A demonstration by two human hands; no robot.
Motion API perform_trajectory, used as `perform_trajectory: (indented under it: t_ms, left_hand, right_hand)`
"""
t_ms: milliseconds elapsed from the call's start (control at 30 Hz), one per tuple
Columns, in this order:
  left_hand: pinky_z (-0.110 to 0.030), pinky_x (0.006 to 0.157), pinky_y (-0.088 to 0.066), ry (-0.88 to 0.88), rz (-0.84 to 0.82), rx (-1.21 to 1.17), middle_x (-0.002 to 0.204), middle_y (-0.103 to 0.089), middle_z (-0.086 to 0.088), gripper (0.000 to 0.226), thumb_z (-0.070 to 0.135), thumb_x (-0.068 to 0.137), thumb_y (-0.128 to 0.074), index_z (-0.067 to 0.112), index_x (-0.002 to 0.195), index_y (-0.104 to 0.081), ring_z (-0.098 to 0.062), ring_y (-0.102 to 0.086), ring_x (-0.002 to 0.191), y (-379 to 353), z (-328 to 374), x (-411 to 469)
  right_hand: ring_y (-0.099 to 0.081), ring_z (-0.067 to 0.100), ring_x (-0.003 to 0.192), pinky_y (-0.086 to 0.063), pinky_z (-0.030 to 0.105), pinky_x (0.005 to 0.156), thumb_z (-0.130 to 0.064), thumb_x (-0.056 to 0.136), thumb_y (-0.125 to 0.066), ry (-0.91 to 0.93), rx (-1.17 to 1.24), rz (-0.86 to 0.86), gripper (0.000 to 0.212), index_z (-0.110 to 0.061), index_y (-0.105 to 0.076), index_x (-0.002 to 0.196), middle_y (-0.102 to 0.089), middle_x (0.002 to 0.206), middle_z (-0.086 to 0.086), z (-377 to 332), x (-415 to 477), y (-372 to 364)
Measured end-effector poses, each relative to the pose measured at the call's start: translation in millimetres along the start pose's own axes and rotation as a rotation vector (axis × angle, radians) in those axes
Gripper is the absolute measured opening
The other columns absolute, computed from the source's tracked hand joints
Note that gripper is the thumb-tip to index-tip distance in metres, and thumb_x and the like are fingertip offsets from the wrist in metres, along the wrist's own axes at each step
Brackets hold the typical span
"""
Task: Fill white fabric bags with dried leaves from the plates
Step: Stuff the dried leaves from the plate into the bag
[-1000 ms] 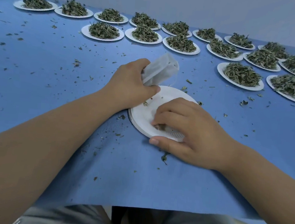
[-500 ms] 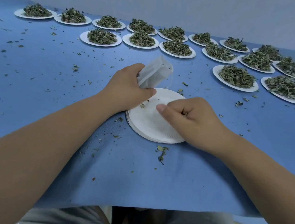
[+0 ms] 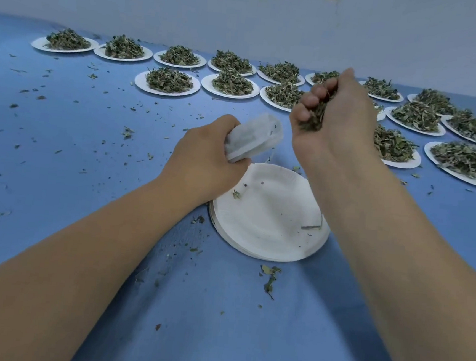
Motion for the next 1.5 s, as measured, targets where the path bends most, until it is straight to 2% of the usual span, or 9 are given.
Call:
perform_trajectory:
  t_ms: [200, 367, 633, 767, 1033, 1167, 1300, 1400, 1500]
  left_hand:
    - [-0.029, 0.06, -0.047, -0.043, 0.064, 0.02, 0.074, -0.057, 0.01, 0.025, 0.038, 0.081, -0.071, 0.027, 0.094, -0.052, -0.008, -0.056, 0.071, 1.2, -1.0, 0.7]
    - [-0.035, 0.062, -0.05, -0.015, 0.091, 0.0, 0.075, -0.059, 0.01, 0.026, 0.041, 0.08, -0.071, 0.027, 0.094, -0.053, -0.017, -0.058, 0.072, 2.0, 1.3, 0.8]
    - [-0.026, 0.049, -0.033, 0.051, 0.106, -0.033, 0.062, -0.051, 0.011, 0.027, 0.043, 0.078, -0.066, 0.034, 0.075, -0.041, -0.003, -0.051, 0.058, 1.9, 5.2, -0.3]
    - [-0.027, 0.049, -0.028, 0.104, 0.108, -0.043, 0.062, -0.047, 0.01, 0.037, 0.045, 0.077, -0.069, 0.032, 0.072, -0.035, -0.005, -0.048, 0.056, 2.5, 5.3, -0.3]
    - [-0.027, 0.049, -0.033, 0.053, 0.076, 0.029, 0.065, -0.051, 0.01, 0.029, 0.04, 0.08, -0.069, 0.032, 0.078, -0.04, -0.005, -0.05, 0.061, 3.9, 5.8, 0.2]
    - [-0.031, 0.052, -0.039, -0.005, 0.061, 0.123, 0.069, -0.052, 0.009, 0.023, 0.034, 0.082, -0.067, 0.027, 0.086, -0.046, -0.011, -0.051, 0.064, 6.7, 4.2, 1.5]
    - [-0.038, 0.058, -0.046, -0.064, 0.056, 0.177, 0.076, -0.056, 0.006, 0.02, 0.031, 0.084, -0.068, 0.024, 0.095, -0.051, -0.023, -0.054, 0.071, 10.6, 4.7, 1.5]
    - [-0.04, 0.062, -0.049, -0.066, 0.053, 0.171, 0.08, -0.059, 0.006, 0.022, 0.03, 0.084, -0.069, 0.026, 0.098, -0.053, -0.025, -0.055, 0.075, 11.8, 5.6, 2.2]
    - [-0.041, 0.064, -0.05, -0.08, 0.041, 0.163, 0.083, -0.06, 0.005, 0.025, 0.031, 0.082, -0.07, 0.026, 0.101, -0.054, -0.024, -0.055, 0.077, 8.8, 7.2, 1.0]
  right_hand:
    - [-0.07, 0.023, 0.066, -0.057, 0.03, 0.07, -0.026, 0.112, -0.035, 0.118, 0.006, -0.037, 0.036, -0.007, -0.051, 0.086, -0.063, 0.066, 0.009, 20.0, 2.4, -19.8]
    - [-0.075, 0.019, 0.097, -0.051, 0.032, 0.103, -0.019, 0.108, -0.036, 0.14, -0.192, -0.024, 0.025, -0.011, -0.056, 0.095, -0.078, 0.08, 0.004, 30.0, 2.7, -20.5]
    - [-0.057, 0.008, 0.083, -0.042, 0.027, 0.069, -0.036, 0.109, -0.034, 0.118, -0.547, 0.046, 0.029, -0.022, -0.058, 0.116, -0.071, 0.111, -0.006, 40.6, -2.4, -18.6]
    - [-0.052, 0.009, 0.076, -0.042, 0.024, 0.065, -0.024, 0.106, -0.042, 0.12, -0.504, 0.064, 0.017, -0.027, -0.057, 0.113, -0.065, 0.103, -0.007, 44.0, -4.1, -14.0]
    - [-0.056, 0.011, 0.098, -0.044, 0.026, 0.075, 0.003, 0.097, -0.044, 0.12, -0.519, -0.046, 0.034, -0.026, -0.061, 0.104, -0.063, 0.123, -0.002, 48.2, -2.9, -8.1]
    - [-0.056, 0.012, 0.1, -0.048, 0.03, 0.086, -0.022, 0.105, -0.048, 0.033, -0.723, -0.111, 0.021, -0.027, -0.069, 0.108, -0.061, 0.11, -0.008, 43.5, -2.1, -7.0]
    - [-0.055, 0.01, 0.112, -0.045, 0.039, 0.105, -0.062, 0.103, -0.035, -0.05, -0.9, -0.182, 0.046, -0.032, -0.07, 0.11, -0.053, 0.106, -0.017, 38.8, 1.6, -5.0]
    - [-0.06, 0.014, 0.107, -0.046, 0.038, 0.099, -0.066, 0.1, -0.036, -0.128, -0.826, -0.193, 0.047, -0.033, -0.068, 0.104, -0.056, 0.103, -0.012, 35.9, 3.1, -1.3]
    - [-0.053, 0.012, 0.082, -0.043, 0.032, 0.075, -0.039, 0.097, -0.043, -0.121, -0.654, -0.131, 0.029, -0.026, -0.068, 0.101, -0.059, 0.097, -0.007, 35.8, 2.7, 2.8]
Point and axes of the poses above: each hand's wrist, its own x-axis towards the middle knuckle, its own y-axis out of the back of the hand, z = x × y, the point moved 1 cm from there along x, towards the middle knuckle
